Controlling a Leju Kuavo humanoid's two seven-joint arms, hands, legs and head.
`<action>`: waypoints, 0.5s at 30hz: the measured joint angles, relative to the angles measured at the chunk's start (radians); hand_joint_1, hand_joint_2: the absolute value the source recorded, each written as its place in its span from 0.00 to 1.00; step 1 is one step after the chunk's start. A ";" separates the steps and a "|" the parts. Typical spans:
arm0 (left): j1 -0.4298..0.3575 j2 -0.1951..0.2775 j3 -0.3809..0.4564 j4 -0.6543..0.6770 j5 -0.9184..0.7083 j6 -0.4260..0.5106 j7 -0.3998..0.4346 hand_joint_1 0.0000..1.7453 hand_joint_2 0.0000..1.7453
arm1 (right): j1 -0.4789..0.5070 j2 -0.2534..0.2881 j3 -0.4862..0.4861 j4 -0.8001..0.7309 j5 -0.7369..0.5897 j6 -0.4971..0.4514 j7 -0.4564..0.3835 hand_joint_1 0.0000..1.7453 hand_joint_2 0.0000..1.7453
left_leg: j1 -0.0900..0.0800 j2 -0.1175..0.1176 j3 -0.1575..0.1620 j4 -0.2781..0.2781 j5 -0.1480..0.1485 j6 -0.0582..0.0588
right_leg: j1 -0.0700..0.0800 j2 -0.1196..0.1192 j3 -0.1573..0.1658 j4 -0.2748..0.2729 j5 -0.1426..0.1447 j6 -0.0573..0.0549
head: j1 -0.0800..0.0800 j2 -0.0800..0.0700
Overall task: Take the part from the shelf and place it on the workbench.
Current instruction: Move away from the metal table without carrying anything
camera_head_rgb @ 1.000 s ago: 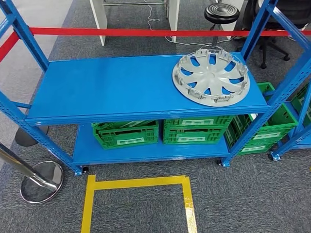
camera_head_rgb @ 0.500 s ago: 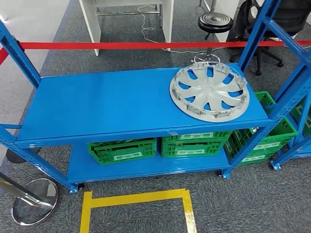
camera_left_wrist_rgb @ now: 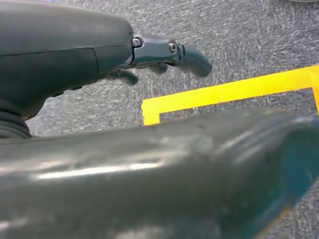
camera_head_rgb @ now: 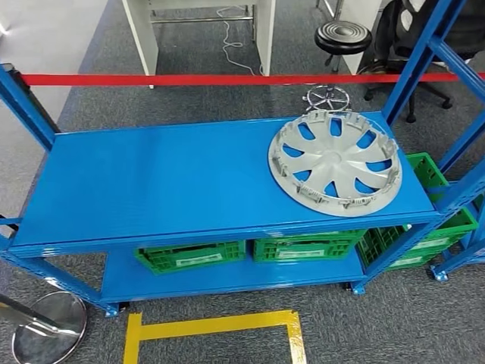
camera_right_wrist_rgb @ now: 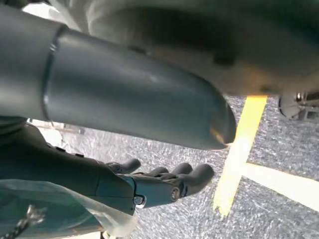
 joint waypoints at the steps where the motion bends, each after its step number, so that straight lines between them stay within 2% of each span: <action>1: -0.002 0.000 0.000 0.000 -0.002 0.000 0.001 0.00 0.00 | 0.000 0.000 0.001 0.000 0.001 0.000 0.001 0.00 0.00 | 0.000 0.001 -0.007 0.019 0.001 -0.004 | -0.002 -0.001 0.006 -0.005 -0.001 -0.004 | -0.001 0.000; 3: -0.005 0.000 -0.003 0.000 -0.006 0.000 0.007 0.00 0.00 | -0.001 -0.001 0.004 0.000 0.003 0.000 0.003 0.00 0.00 | 0.002 0.002 -0.049 0.102 -0.023 -0.013 | -0.005 -0.003 0.021 -0.016 -0.006 -0.014 | -0.002 0.000; 5: -0.005 -0.001 -0.007 0.000 -0.011 -0.001 0.014 0.00 0.00 | -0.004 -0.001 0.006 0.000 0.006 0.000 0.003 0.00 0.00 | 0.003 0.003 -0.117 0.218 -0.081 -0.021 | -0.004 -0.003 0.031 -0.019 -0.013 -0.022 | -0.001 0.000; 6: -0.005 -0.002 -0.009 0.000 -0.013 -0.001 0.018 0.00 0.00 | -0.005 -0.001 0.008 0.000 0.008 0.000 0.004 0.00 0.00 | 0.003 0.003 -0.144 0.255 -0.100 -0.023 | -0.004 -0.002 0.035 -0.019 -0.017 -0.025 | -0.002 0.000; 7: -0.006 -0.002 -0.010 0.000 -0.014 -0.001 0.021 0.00 0.00 | -0.006 -0.001 0.009 0.000 0.010 0.000 0.005 0.00 0.00 | 0.003 0.003 -0.158 0.264 -0.098 -0.023 | -0.004 -0.001 0.040 -0.019 -0.021 -0.025 | -0.002 0.000; 8: -0.006 -0.002 -0.012 0.000 -0.014 0.000 0.023 0.00 0.00 | -0.006 -0.001 0.011 0.000 0.011 0.000 0.005 0.00 0.00 | 0.003 0.003 -0.156 0.238 -0.072 -0.022 | -0.003 0.000 0.046 -0.019 -0.025 -0.025 | -0.002 0.000; 10: -0.006 -0.003 -0.014 0.000 -0.014 0.006 0.024 0.00 0.00 | -0.006 -0.002 0.014 0.000 0.013 -0.001 0.006 0.00 0.00 | 0.002 0.003 -0.120 0.117 0.016 -0.014 | -0.003 0.002 0.057 -0.019 -0.031 -0.021 | -0.002 0.000; 11: -0.008 -0.005 -0.015 0.000 -0.015 0.011 0.022 0.00 0.00 | -0.007 -0.002 0.015 0.000 0.014 -0.001 0.007 0.00 0.00 | 0.000 0.003 -0.102 0.060 0.039 -0.009 | -0.002 0.003 0.060 -0.018 -0.033 -0.018 | -0.002 0.000; 12: -0.010 -0.008 -0.016 0.000 -0.018 0.017 0.021 0.00 0.00 | -0.009 -0.002 0.016 0.000 0.015 -0.002 0.007 0.00 0.00 | -0.002 0.004 -0.091 0.022 0.048 -0.004 | 0.000 0.003 0.061 -0.018 -0.035 -0.013 | -0.002 0.000; 13: -0.011 -0.011 -0.018 0.000 -0.020 0.021 0.020 0.00 0.00 | -0.010 -0.002 0.016 0.000 0.016 -0.003 0.008 0.00 0.25 | -0.004 0.004 -0.087 0.006 0.050 0.000 | 0.001 0.003 0.060 -0.018 -0.037 -0.007 | -0.002 0.000; 14: -0.011 -0.014 -0.020 0.000 -0.022 0.024 0.020 0.00 0.25 | -0.011 -0.002 0.017 0.000 0.016 -0.003 0.009 0.00 0.50 | -0.006 0.004 -0.087 0.004 0.048 0.005 | 0.002 0.003 0.062 -0.019 -0.038 -0.001 | -0.002 0.000; 15: -0.011 -0.018 -0.022 0.000 -0.022 0.025 0.021 0.00 0.50 | -0.013 -0.002 0.018 0.000 0.016 -0.003 0.010 0.00 0.75 | -0.004 0.004 -0.084 0.000 0.059 0.010 | 0.002 0.004 0.063 -0.021 -0.040 0.006 | -0.002 0.000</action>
